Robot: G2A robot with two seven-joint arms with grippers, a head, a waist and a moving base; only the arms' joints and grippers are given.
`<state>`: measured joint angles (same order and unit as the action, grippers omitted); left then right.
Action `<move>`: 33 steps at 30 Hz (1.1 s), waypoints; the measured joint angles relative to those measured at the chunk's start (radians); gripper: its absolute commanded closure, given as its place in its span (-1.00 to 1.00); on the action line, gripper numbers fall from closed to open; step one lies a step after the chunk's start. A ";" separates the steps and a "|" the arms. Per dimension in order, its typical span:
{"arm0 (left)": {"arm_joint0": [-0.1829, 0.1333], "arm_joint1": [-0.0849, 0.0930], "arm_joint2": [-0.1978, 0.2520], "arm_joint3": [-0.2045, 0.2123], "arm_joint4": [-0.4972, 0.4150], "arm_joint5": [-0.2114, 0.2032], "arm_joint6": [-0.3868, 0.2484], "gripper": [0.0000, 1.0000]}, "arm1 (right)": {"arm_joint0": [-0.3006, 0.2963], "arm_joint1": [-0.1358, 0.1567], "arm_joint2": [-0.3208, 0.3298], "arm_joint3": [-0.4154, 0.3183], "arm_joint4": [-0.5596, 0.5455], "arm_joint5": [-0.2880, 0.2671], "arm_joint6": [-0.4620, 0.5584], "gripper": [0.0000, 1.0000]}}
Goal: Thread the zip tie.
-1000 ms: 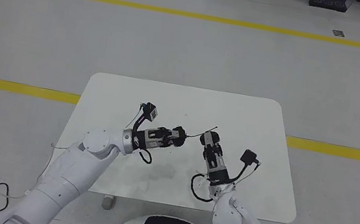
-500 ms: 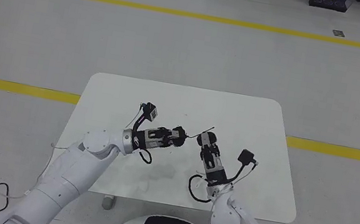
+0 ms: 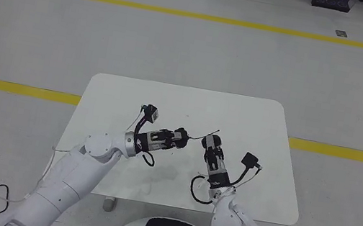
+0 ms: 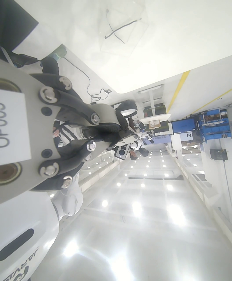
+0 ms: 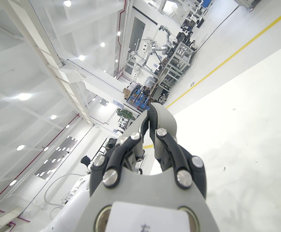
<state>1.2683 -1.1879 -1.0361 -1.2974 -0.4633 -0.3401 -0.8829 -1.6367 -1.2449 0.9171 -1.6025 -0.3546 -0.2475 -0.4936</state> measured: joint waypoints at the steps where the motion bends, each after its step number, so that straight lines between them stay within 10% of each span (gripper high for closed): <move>1: 0.000 0.001 0.001 -0.001 0.001 0.000 0.001 1.00 | -0.002 -0.001 0.002 -0.003 0.003 0.003 0.004 1.00; 33: 0.020 0.012 0.002 -0.047 0.076 0.000 0.063 1.00 | -0.042 -0.035 0.039 -0.041 0.048 0.036 0.061 1.00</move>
<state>1.2885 -1.1763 -1.0344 -1.3445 -0.3876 -0.3400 -0.8199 -1.6791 -1.2801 0.9558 -1.6437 -0.3068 -0.2119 -0.4322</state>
